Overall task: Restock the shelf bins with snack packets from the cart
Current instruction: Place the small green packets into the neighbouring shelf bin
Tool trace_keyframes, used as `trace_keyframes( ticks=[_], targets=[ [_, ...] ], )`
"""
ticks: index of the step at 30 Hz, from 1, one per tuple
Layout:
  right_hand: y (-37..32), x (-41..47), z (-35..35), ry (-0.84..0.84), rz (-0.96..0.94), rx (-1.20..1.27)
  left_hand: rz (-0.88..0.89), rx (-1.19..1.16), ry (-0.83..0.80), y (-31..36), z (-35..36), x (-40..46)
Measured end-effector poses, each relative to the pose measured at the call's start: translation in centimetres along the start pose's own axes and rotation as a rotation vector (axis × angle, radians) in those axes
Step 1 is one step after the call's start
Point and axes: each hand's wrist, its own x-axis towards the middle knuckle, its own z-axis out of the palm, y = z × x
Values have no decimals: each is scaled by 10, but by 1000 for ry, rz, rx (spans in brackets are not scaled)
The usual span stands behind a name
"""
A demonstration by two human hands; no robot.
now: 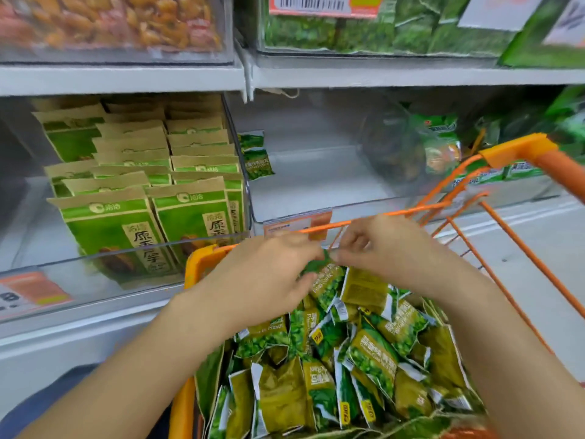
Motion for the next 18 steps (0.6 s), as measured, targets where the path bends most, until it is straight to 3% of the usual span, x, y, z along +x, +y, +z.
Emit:
trace_keyframes(
  ticks=[3, 6, 9, 11, 14, 16, 18],
  targets=[
    [19, -21, 20, -174, 2, -198, -56, 77, -145, -8, 15, -4],
    [22, -29, 32, -76, -48, -302, -68, 51, -160, -13, 17, -6],
    [20, -28, 31, 38, -52, -280, -91, -61, -69, -12, 11, -6],
    [23, -26, 25, 148, -13, -58, -147, -218, 44, -9, 8, -6],
    [19, -25, 15, 272, 85, 624, -305, -592, 129, -3, 3, -3],
    [12, -26, 10, 199, 138, 948, -393, -853, 90, 3, -3, 0],
    [6, -25, 10, 56, 91, 1082, -441, -1005, 69, 9, -8, 2]
  ],
)
